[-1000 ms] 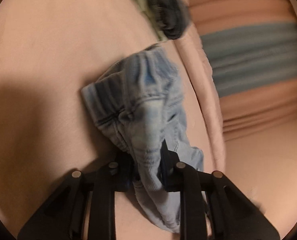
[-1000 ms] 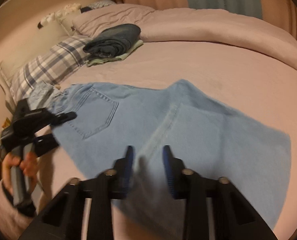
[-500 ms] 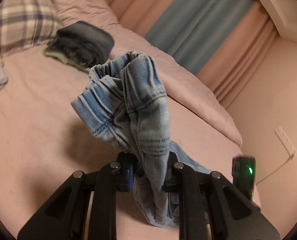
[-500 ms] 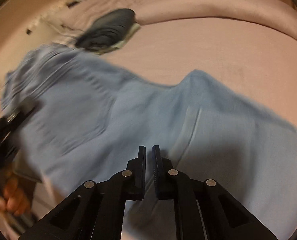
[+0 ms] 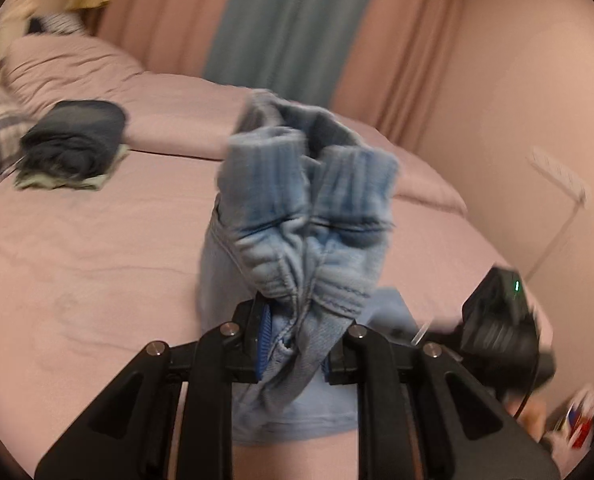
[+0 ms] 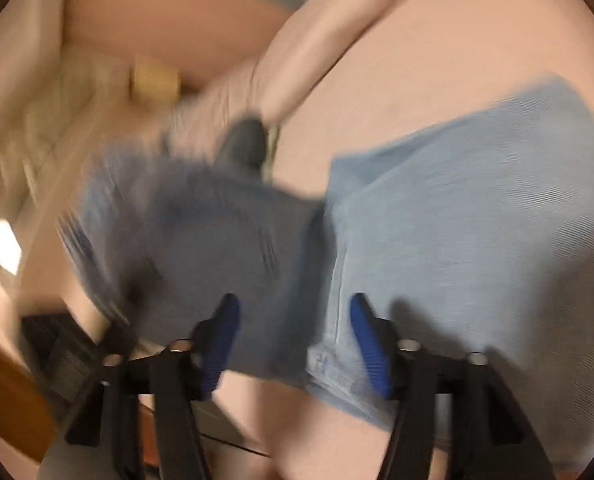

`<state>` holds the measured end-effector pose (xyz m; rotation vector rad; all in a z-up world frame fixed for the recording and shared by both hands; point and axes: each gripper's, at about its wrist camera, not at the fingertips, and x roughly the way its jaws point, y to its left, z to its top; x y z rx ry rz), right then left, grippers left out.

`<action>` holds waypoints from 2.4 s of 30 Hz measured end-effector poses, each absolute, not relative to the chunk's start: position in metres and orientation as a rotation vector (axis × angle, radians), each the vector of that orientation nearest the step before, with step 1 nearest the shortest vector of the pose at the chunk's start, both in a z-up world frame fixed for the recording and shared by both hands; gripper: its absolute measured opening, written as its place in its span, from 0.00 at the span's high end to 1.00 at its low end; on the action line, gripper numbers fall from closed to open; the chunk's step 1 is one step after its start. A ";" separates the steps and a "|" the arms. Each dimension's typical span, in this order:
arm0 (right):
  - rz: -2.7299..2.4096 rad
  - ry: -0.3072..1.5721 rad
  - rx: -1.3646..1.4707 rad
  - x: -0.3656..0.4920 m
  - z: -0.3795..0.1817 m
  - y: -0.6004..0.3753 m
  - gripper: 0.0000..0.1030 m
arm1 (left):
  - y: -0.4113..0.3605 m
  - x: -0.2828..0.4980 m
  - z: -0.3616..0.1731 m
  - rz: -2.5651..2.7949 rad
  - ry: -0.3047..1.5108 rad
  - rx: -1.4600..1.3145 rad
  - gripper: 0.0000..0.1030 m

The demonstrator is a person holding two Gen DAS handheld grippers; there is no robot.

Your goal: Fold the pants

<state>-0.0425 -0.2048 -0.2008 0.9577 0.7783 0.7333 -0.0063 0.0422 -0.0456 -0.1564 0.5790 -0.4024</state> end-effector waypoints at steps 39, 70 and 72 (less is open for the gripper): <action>0.431 0.838 0.810 -0.040 -0.211 -0.307 0.70 | 0.081 0.030 -0.104 -0.381 0.834 -0.235 0.03; 0.410 0.863 0.386 -0.008 -0.149 -0.261 0.60 | 0.042 0.036 -0.129 -0.567 0.855 -0.210 0.27; 0.455 0.839 0.365 -0.003 -0.137 -0.244 0.41 | 0.062 0.033 -0.134 -0.521 0.850 -0.244 0.27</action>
